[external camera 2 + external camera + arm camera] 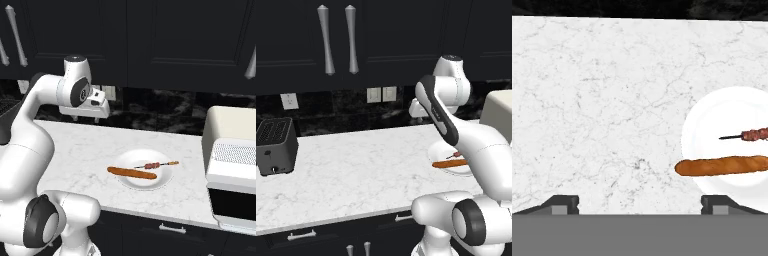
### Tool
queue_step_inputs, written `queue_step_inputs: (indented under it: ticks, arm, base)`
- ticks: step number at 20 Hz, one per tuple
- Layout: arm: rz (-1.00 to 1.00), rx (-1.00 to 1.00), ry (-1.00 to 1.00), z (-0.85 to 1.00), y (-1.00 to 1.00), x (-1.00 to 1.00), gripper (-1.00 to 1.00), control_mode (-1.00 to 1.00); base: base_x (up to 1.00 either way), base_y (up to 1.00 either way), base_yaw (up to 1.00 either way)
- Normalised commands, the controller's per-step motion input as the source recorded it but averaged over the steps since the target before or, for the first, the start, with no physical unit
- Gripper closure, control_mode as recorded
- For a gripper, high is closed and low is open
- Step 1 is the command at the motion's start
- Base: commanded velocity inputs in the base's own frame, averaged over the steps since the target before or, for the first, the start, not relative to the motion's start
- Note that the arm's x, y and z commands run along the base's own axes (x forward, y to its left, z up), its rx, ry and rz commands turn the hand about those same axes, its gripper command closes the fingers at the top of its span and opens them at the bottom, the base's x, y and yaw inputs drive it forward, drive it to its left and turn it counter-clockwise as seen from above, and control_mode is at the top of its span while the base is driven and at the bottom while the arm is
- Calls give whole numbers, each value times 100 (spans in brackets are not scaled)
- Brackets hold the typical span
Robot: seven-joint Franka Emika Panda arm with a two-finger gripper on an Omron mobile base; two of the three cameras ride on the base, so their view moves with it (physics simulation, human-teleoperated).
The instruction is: Pick up the kebab skewer and baguette bread, and place them inside the toaster oven. Close the toaster oven door and start by setting the timer.
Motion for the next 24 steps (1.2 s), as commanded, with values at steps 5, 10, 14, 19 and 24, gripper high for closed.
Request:
queue_step_inputs:
  ticks: [5, 10, 14, 19, 24]
  arm:
    - [0, 0, 0, 0, 0, 0, -100, 100]
    - [0, 0, 0, 0, 0, 0, -100, 100]
    - [0, 0, 0, 0, 0, 0, -100, 100]
    - [0, 0, 0, 0, 0, 0, -100, 100]
    - [0, 0, 0, 0, 0, 0, -100, 100]
  base:
    - [-5, -12, 0]
    - [-3, -64, 0]
    - [0, -65, 0]
    - [0, -58, 0]
    - [0, -55, 0]
